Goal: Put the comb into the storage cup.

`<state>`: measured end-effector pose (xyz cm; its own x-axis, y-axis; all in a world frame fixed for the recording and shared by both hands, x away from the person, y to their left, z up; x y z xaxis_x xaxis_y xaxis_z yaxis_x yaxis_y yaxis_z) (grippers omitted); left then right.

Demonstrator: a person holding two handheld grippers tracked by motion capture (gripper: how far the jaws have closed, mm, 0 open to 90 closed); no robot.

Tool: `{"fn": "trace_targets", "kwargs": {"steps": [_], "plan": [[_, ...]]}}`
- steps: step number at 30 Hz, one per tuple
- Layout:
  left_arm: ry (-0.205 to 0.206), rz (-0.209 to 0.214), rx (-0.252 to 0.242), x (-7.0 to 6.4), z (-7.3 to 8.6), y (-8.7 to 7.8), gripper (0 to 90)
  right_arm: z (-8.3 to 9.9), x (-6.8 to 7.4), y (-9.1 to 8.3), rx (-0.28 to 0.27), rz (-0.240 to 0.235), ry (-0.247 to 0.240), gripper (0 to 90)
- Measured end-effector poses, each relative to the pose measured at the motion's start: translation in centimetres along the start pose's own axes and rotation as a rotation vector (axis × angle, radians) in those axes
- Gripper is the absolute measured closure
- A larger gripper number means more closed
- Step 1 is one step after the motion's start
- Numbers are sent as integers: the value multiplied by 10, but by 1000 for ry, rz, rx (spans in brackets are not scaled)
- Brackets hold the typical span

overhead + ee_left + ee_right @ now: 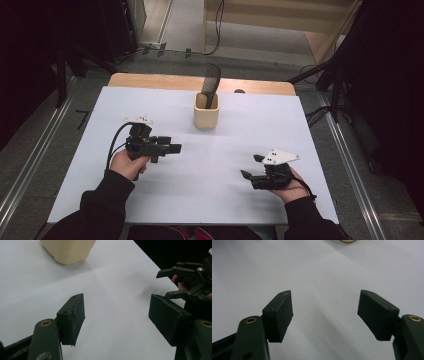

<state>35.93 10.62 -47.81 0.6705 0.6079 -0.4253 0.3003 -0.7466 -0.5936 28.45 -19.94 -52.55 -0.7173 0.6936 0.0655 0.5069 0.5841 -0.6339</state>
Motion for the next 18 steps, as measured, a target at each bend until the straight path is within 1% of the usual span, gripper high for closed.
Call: {"fn": "trace_targets", "kwargs": {"steps": [3,8,12,13,16,18], "plan": [[-1,-8,7,1,5,-2,296,0,0,0,3,-2,0,265],[3,-4,12,3,14,-8,296,0,0,0,1,0,-1,265],[-8,-1,15,4,23,-10,279,0,0,0,1,-2,2,265],[-5,-11,17,5,25,-10,279,0,0,0,2,-2,2,265],[-4,-19,28,7,30,-13,279,0,0,0,2,-1,3,265],[-4,-18,26,8,33,-14,279,0,0,0,3,-1,3,265]]}}
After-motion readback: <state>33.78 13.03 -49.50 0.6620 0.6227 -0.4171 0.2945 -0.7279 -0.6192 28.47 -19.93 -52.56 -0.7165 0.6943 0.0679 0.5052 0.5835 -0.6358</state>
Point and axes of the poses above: each handheld gripper's, and its own axes: y roughly forward along the jaws, z roughly out of its underside, x roughly to its left, the point moved 7 cm from there along y, roughly forward along the jaws, and after that the axes turned 5 degrees about -z, right-handed, at the moved point
